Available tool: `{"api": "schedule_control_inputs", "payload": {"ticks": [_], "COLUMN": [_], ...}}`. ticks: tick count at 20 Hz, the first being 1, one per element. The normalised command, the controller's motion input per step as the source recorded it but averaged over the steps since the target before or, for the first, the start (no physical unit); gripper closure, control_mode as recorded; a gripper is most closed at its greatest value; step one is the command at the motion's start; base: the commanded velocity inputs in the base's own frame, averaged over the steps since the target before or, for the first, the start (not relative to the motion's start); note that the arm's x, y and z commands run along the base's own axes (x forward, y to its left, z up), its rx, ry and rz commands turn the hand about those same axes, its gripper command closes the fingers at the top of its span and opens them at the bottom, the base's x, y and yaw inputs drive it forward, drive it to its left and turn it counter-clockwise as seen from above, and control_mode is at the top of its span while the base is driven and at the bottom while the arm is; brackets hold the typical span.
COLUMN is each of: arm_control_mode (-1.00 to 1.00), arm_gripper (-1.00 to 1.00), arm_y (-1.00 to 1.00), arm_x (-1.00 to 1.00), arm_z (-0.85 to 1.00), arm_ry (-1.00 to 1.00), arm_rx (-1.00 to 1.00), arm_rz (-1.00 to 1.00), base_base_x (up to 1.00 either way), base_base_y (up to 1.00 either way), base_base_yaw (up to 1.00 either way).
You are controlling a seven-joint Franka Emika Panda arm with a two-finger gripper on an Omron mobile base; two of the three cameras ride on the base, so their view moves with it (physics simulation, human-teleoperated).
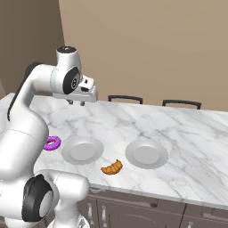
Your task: Place the pastries on the plates.
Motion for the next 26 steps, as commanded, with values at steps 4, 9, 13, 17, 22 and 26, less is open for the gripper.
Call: {"api": "schedule_control_inputs", "payload": {"ticks": [4, 9, 13, 17, 22, 26], "arm_control_mode": [-1.00, -1.00, -1.00, -1.00, -1.00, -1.00], "arm_gripper": [-1.00, -1.00, -1.00, -1.00, -1.00, -1.00], "arm_y": [0.00, -0.39, -0.67, -0.49, -0.33, -0.31], "arm_x": [-0.13, -0.29, -0.16, 0.00, 0.00, -0.01], "arm_z": [-0.10, -0.34, -0.53, -0.47, -0.49, -0.34], "arm_ry": [0.06, 0.16, 0.15, 0.16, 0.12, 0.13], "arm_rx": [0.00, 0.00, 0.00, 0.00, -0.01, 0.00], "arm_rz": [0.00, 0.00, -0.04, -0.10, -0.18, -0.23], "base_base_x": [0.00, 0.00, 0.00, 0.00, 0.00, 0.00], "base_base_y": [0.00, 0.00, 0.00, 0.00, 0.00, 0.00], "base_base_yaw": [0.00, 0.00, 0.00, 0.00, 0.00, 0.00]}}
